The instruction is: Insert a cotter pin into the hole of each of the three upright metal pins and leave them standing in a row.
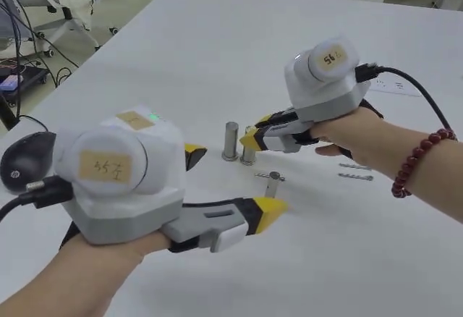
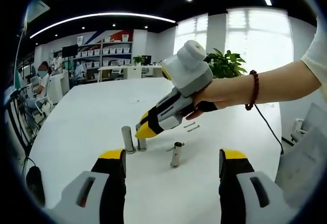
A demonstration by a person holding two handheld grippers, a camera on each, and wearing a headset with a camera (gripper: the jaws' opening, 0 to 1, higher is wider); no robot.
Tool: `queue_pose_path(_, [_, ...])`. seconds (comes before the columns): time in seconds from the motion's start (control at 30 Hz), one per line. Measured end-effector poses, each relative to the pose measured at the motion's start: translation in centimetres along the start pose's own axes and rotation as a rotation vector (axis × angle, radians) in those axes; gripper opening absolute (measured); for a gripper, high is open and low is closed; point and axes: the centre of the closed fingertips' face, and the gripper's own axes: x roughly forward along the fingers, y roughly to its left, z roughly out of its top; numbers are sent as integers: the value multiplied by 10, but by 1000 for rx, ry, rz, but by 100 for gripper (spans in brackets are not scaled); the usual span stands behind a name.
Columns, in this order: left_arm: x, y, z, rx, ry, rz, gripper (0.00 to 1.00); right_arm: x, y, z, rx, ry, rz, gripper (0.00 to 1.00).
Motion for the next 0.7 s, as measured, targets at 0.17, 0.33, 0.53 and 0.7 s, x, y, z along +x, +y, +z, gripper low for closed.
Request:
queue_pose_path(0.17, [0,0,-1,1,4,1,74,1,-4,0,10,13,-12,13])
queue_pose_path(0.33, [1,2,-1,1,6,4,74,-2,-6,1,15,11,-24,13])
queue_pose_path(0.53, [3,0,0,8,6,-1,74,-10,-9,2,26,19,-34,13])
queue_pose_path(0.7, [4,-4,2,14,2,-7,73,-20,-12,-4,25,30,-45,13])
